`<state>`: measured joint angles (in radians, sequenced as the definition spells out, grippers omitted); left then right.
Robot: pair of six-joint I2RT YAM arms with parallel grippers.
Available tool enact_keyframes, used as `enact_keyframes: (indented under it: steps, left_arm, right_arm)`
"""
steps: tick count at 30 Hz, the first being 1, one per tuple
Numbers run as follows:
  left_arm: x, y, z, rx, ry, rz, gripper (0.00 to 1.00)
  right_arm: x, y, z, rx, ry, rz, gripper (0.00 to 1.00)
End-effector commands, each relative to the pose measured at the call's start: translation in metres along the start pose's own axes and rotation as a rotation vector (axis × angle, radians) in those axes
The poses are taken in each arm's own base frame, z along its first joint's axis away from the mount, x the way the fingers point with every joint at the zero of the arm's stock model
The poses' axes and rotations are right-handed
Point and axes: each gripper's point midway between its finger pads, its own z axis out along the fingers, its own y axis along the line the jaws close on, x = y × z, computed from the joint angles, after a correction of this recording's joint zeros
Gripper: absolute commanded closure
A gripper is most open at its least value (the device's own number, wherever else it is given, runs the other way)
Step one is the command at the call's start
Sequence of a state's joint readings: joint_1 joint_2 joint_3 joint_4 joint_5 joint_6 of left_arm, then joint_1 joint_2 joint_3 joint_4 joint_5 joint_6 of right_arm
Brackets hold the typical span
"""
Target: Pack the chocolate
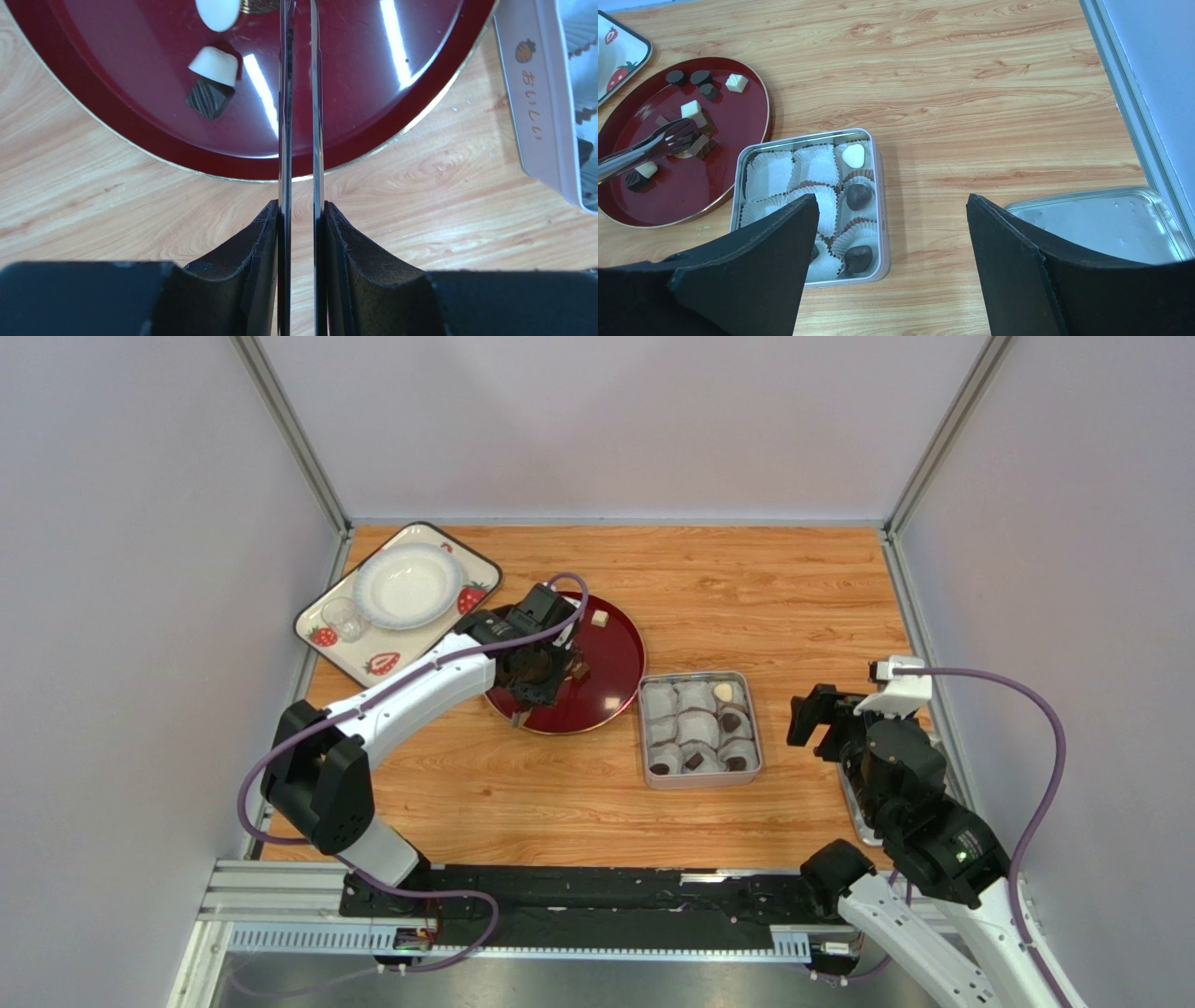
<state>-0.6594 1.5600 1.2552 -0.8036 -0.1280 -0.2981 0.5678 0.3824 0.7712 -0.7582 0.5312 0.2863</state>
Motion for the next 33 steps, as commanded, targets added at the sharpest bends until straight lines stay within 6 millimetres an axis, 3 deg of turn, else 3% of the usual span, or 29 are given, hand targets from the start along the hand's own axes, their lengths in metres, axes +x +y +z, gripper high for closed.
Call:
enact_keyframes:
  steps: [1,5,11,15,33]
  left_arm:
    - [0.003,-0.009,-0.024,0.08,-0.02,-0.019,0.65]
    - [0.009,-0.015,-0.033,0.118,-0.023,-0.033,0.65]
    - [0.003,0.002,-0.044,0.031,-0.082,-0.067,0.64]
    - [0.001,-0.008,-0.048,0.084,-0.08,-0.069,0.61]
    - [0.002,-0.016,-0.03,0.073,-0.028,-0.03,0.56]
  right_arm:
    - [-0.012,0.003,-0.001,-0.016,-0.044,0.013,0.19]
    - [-0.012,0.003,-0.001,-0.017,-0.046,0.014,0.19]
    - [-0.011,0.003,-0.001,-0.018,-0.044,0.013,0.18]
    - [-0.011,0.003,-0.001,-0.016,-0.043,0.014,0.19]
    - [-0.01,0.004,0.0,-0.02,-0.036,0.011,0.19]
